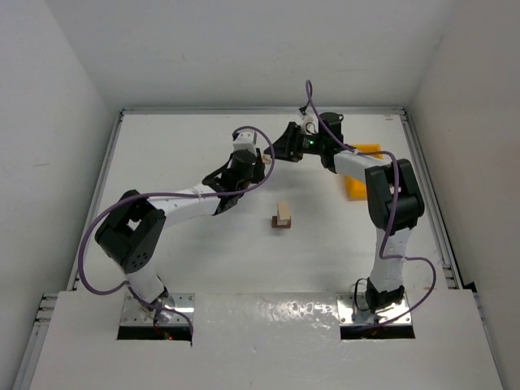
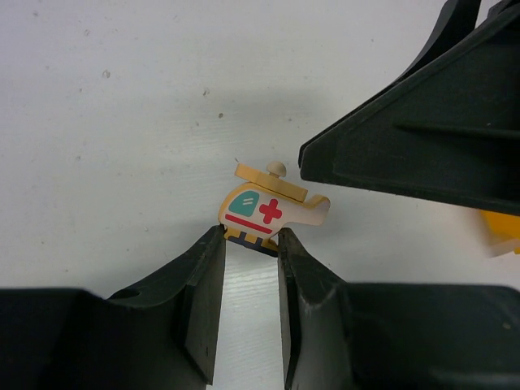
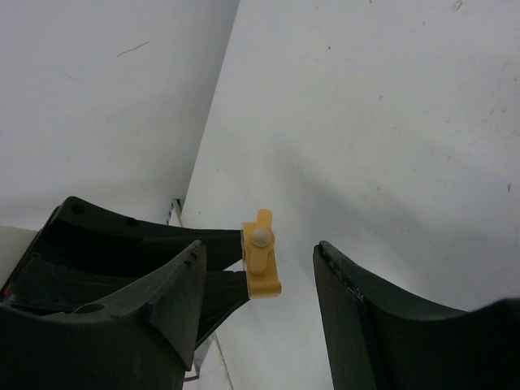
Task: Build the wood block tower
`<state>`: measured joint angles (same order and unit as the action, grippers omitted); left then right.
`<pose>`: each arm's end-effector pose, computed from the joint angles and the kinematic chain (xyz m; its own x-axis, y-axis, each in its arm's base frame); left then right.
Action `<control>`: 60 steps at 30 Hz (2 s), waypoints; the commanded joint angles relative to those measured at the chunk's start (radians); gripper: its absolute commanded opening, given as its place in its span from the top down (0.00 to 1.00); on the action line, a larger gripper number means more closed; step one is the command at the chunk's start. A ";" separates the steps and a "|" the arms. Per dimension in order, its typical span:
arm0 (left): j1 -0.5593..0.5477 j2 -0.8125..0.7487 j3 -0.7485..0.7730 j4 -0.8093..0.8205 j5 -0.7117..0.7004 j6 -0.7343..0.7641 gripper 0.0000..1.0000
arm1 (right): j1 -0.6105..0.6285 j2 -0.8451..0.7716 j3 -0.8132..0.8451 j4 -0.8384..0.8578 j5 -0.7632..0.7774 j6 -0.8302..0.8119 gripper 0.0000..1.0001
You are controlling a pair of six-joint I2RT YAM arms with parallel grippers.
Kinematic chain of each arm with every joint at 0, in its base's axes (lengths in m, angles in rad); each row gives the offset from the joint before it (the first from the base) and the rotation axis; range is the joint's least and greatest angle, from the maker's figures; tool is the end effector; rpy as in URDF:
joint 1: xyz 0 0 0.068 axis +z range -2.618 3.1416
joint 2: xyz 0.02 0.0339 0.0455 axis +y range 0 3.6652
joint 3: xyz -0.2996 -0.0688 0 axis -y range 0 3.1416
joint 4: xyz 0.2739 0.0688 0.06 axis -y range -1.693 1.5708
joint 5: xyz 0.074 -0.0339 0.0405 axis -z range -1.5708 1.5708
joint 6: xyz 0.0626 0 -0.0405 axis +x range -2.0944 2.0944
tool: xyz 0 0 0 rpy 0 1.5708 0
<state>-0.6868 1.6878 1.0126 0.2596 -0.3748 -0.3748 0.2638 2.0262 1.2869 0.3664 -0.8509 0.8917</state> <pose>0.3449 -0.2532 0.2333 -0.4117 -0.1030 -0.9055 0.1938 0.9610 -0.1974 0.4723 0.1763 0.2004 -0.8807 0.2935 -0.3718 -0.2589 0.3590 0.8967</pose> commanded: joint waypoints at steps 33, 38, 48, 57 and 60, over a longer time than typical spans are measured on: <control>-0.013 -0.117 -0.035 0.070 -0.003 0.016 0.54 | 0.031 -0.020 -0.026 0.108 -0.002 0.047 0.97; -0.013 -0.161 -0.055 0.067 0.002 0.020 0.48 | 0.026 -0.030 -0.014 0.089 0.023 0.035 0.97; -0.011 -0.416 -0.192 0.040 -0.101 -0.006 0.47 | -0.012 -0.216 -0.075 -0.065 0.113 -0.129 0.97; -0.010 -0.559 -0.345 0.056 -0.125 -0.015 0.47 | 0.052 -0.619 -0.294 -0.277 0.419 -0.413 0.97; -0.010 -0.591 -0.399 0.099 -0.127 -0.001 0.47 | 0.152 -0.780 -0.400 -0.308 0.562 -0.503 0.97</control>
<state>-0.6888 1.1370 0.6479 0.2928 -0.4892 -0.3851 0.3363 1.3384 0.9497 0.1223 -0.4599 0.5449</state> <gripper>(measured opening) 0.530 0.153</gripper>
